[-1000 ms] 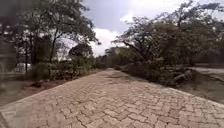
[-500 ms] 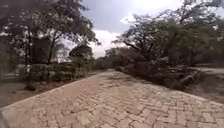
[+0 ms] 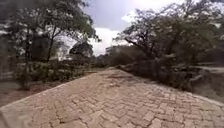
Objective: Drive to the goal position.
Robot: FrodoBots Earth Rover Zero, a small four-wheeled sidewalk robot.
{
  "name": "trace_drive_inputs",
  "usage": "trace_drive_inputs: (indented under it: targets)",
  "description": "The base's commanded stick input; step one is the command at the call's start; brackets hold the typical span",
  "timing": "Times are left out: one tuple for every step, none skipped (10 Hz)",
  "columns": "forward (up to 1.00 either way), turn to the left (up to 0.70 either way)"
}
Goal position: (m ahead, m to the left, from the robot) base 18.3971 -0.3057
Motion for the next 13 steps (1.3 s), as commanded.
trace_drive_inputs:
  targets:
    - [0.70, 0.00]
    - [0.70, 0.00]
    - [0.70, 0.00]
    - [0.70, 0.00]
    - [0.70, 0.00]
    - [0.70, 0.00]
    - [0.70, 0.00]
    - [0.70, 0.00]
    - [0.70, 0.00]
    - [0.70, 0.00]
    - [0.70, 0.00]
    - [0.70, 0.00]
    - [0.70, 0.00]
